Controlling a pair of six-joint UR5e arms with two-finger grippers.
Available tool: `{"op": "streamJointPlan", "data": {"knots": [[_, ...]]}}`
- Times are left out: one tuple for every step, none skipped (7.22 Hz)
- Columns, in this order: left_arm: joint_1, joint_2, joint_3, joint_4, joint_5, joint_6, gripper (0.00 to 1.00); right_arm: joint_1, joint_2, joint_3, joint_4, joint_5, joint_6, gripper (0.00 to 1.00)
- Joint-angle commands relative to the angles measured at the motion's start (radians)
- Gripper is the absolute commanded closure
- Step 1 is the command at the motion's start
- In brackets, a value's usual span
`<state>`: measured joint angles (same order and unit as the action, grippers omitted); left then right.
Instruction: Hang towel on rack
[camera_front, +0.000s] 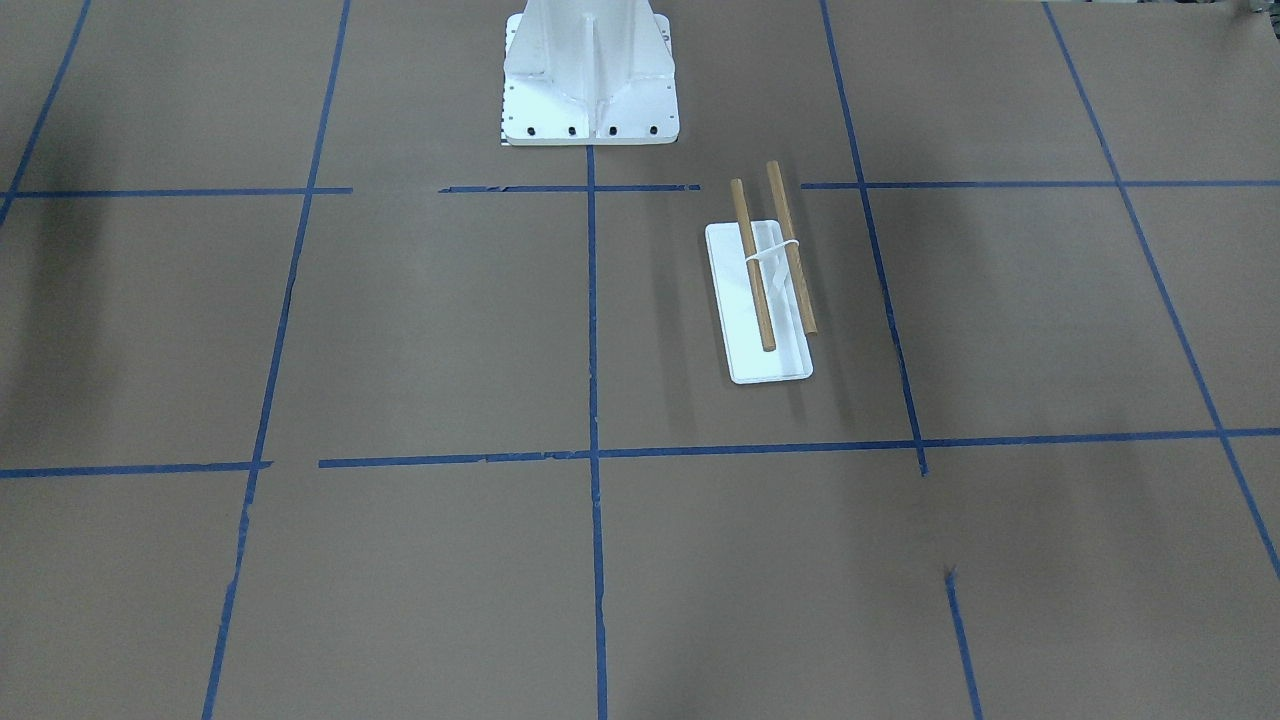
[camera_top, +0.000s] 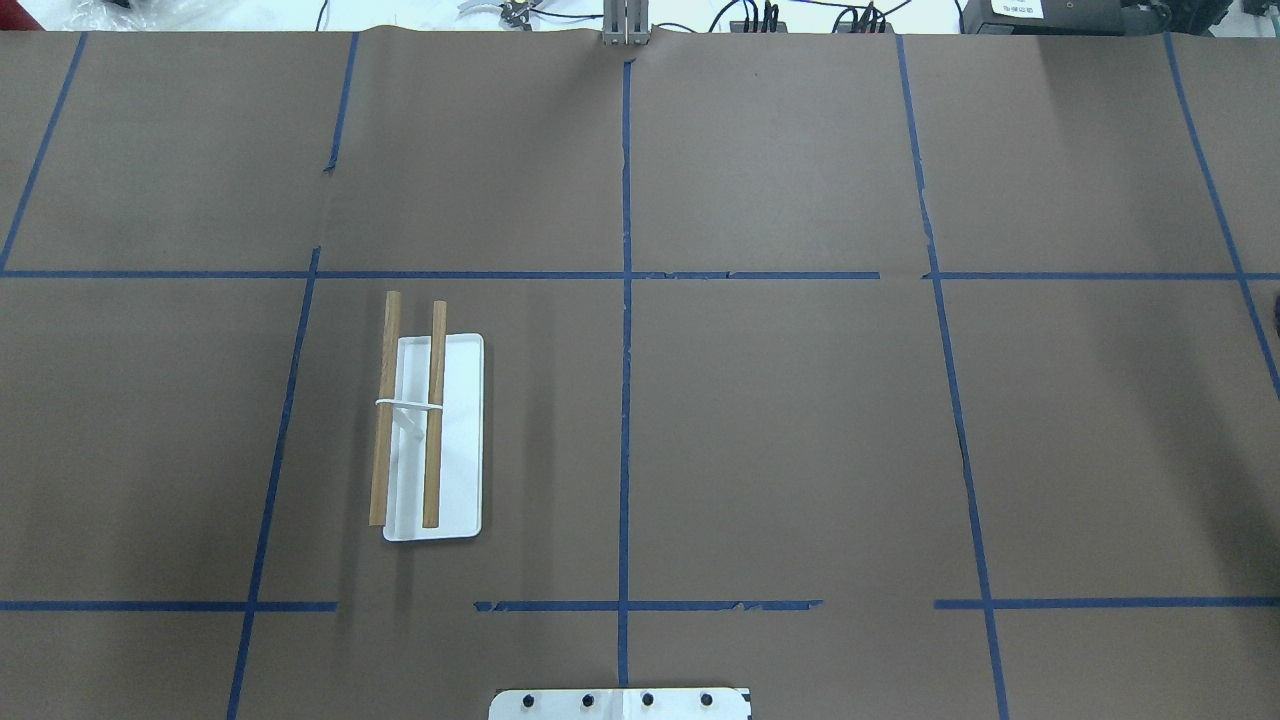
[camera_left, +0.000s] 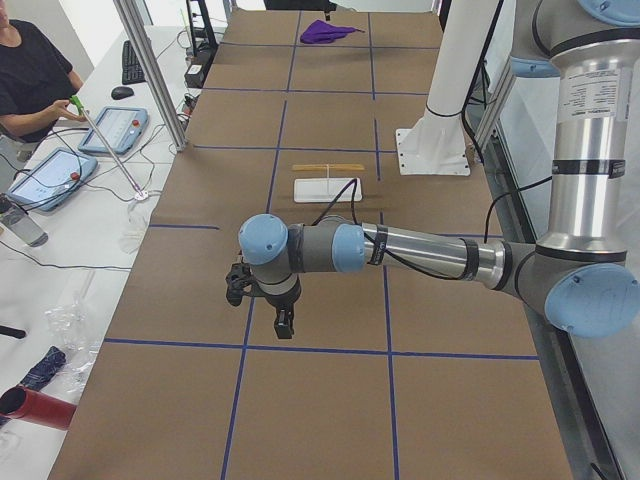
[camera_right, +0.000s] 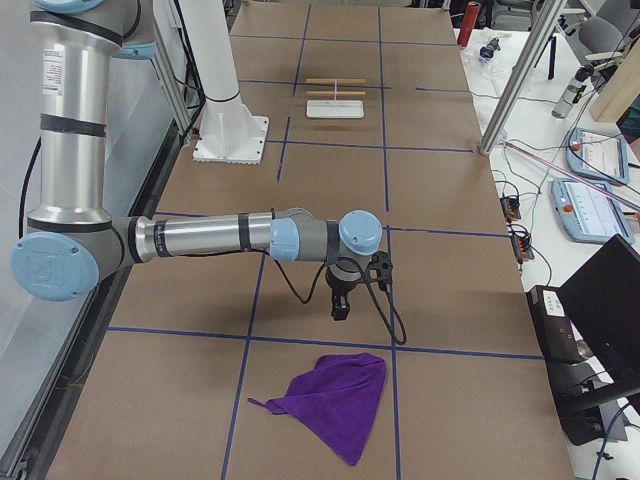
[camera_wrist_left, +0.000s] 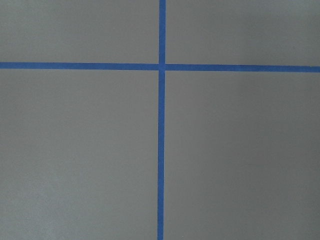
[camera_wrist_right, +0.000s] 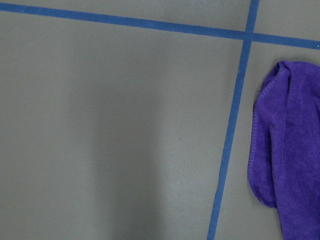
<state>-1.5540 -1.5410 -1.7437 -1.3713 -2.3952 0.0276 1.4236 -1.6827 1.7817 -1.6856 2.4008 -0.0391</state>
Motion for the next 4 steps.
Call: {"op": "streamJointPlan", "data": {"knots": [[-0.001, 0.005, -0.029, -0.008, -0.005, 0.017, 0.0, 0.0, 0.003, -0.002, 0.001, 0.0, -0.001, 0.0], [-0.001, 0.004, -0.034, -0.008, -0.007, 0.011, 0.0, 0.0, 0.003, -0.004, 0.003, 0.001, -0.001, 0.0], [-0.001, 0.002, -0.048, -0.008, -0.007, 0.011, 0.0, -0.002, 0.003, -0.004, 0.003, 0.001, 0.001, 0.0], [-0.001, 0.002, -0.048, -0.011, -0.007, 0.009, 0.0, 0.0, 0.003, -0.002, 0.003, 0.001, -0.001, 0.0]]}}
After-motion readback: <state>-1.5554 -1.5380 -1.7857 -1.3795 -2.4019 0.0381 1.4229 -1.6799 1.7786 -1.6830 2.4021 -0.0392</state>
